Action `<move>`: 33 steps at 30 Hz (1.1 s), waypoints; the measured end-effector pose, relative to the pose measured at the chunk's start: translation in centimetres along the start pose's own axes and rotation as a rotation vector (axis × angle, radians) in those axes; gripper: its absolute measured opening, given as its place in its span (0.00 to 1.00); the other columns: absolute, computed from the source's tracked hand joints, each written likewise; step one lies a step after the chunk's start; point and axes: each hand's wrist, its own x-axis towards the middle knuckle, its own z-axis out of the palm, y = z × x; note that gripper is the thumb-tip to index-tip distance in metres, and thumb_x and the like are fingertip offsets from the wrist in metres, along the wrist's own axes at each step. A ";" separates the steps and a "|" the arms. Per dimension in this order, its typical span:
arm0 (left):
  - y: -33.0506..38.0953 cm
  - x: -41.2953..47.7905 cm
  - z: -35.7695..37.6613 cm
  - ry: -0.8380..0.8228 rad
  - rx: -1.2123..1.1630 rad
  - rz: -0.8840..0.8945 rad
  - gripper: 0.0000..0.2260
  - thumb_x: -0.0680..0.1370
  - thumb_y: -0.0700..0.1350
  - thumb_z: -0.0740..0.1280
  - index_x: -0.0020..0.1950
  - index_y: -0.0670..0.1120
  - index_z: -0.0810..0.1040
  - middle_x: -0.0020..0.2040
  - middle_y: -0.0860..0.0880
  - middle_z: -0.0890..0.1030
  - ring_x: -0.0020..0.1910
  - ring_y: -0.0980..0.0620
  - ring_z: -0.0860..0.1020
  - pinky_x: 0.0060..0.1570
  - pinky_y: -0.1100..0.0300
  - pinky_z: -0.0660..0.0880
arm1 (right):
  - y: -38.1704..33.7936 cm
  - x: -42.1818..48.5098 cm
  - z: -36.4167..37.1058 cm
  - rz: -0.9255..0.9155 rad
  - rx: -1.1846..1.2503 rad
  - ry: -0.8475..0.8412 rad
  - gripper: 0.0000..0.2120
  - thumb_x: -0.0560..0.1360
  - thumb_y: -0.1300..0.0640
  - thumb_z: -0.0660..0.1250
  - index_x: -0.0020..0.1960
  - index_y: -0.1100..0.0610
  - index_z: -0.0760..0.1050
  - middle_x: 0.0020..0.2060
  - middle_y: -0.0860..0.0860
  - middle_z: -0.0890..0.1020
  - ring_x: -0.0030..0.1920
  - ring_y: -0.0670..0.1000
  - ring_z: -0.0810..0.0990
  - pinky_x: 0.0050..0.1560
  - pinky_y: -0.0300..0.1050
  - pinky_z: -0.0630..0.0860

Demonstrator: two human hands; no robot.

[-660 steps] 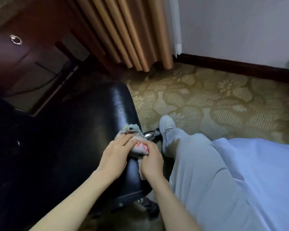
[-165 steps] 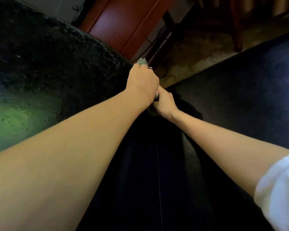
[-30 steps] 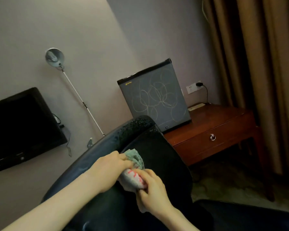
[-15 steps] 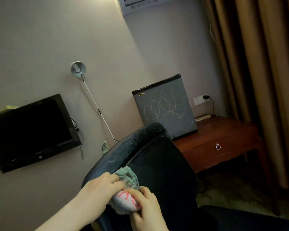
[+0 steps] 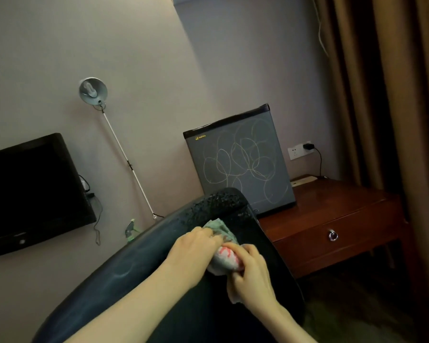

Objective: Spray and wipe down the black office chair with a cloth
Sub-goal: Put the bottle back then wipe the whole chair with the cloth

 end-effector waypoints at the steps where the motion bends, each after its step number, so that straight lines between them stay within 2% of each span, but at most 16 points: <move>1: -0.1 2.2 0.7 0.003 -0.017 0.000 0.18 0.77 0.47 0.64 0.67 0.52 0.69 0.65 0.50 0.71 0.64 0.49 0.69 0.59 0.55 0.70 | 1.2 1.8 -0.4 0.006 -0.017 0.017 0.31 0.63 0.62 0.59 0.62 0.40 0.73 0.55 0.47 0.72 0.55 0.52 0.73 0.58 0.41 0.69; 5: -0.6 10.5 2.9 0.029 0.004 0.032 0.19 0.77 0.49 0.66 0.67 0.52 0.69 0.64 0.49 0.73 0.62 0.47 0.70 0.58 0.50 0.73 | 5.3 8.8 -2.2 0.014 -0.107 0.028 0.30 0.68 0.64 0.63 0.65 0.41 0.71 0.55 0.49 0.72 0.54 0.53 0.72 0.56 0.45 0.70; 10: -1.1 17.2 4.1 0.092 0.148 0.089 0.21 0.78 0.46 0.66 0.70 0.51 0.67 0.65 0.48 0.71 0.62 0.47 0.69 0.53 0.52 0.72 | 7.8 14.6 -3.6 0.052 -0.136 0.026 0.28 0.68 0.63 0.63 0.63 0.40 0.71 0.54 0.48 0.75 0.55 0.52 0.74 0.55 0.48 0.72; 15: -3.6 18.0 2.5 0.038 0.105 0.116 0.23 0.77 0.44 0.66 0.71 0.51 0.67 0.63 0.47 0.74 0.63 0.45 0.70 0.60 0.49 0.72 | 5.6 16.3 -2.5 -0.007 -0.011 0.067 0.30 0.65 0.66 0.62 0.61 0.41 0.74 0.54 0.48 0.77 0.55 0.52 0.76 0.54 0.46 0.73; 18: -6.0 15.3 0.9 0.003 0.100 0.142 0.22 0.75 0.45 0.69 0.68 0.52 0.71 0.62 0.47 0.76 0.62 0.45 0.73 0.61 0.50 0.71 | 3.1 14.8 -1.4 -0.081 -0.036 0.046 0.29 0.66 0.65 0.63 0.63 0.43 0.73 0.58 0.48 0.76 0.57 0.53 0.75 0.58 0.47 0.73; 23: -9.7 6.7 -2.8 -0.078 0.043 0.067 0.21 0.72 0.46 0.71 0.64 0.51 0.74 0.58 0.47 0.78 0.58 0.45 0.75 0.57 0.52 0.71 | -3.9 10.3 0.8 -0.191 -0.037 -0.037 0.30 0.62 0.55 0.58 0.64 0.44 0.74 0.60 0.46 0.75 0.60 0.52 0.74 0.60 0.48 0.72; 27: -11.0 -2.6 -5.1 -0.104 -0.088 -0.038 0.21 0.69 0.45 0.74 0.61 0.53 0.76 0.55 0.51 0.80 0.55 0.48 0.76 0.53 0.54 0.73 | -9.6 4.1 2.0 -0.224 0.003 -0.126 0.29 0.62 0.55 0.59 0.63 0.42 0.73 0.60 0.46 0.75 0.58 0.52 0.73 0.59 0.48 0.71; 33: -10.2 -15.2 -7.3 -0.032 -0.215 -0.120 0.21 0.69 0.44 0.74 0.61 0.54 0.78 0.57 0.52 0.80 0.57 0.49 0.76 0.56 0.54 0.72 | -16.2 -5.2 2.8 -0.279 0.035 -0.215 0.29 0.64 0.55 0.59 0.64 0.45 0.73 0.58 0.47 0.75 0.57 0.52 0.73 0.59 0.45 0.69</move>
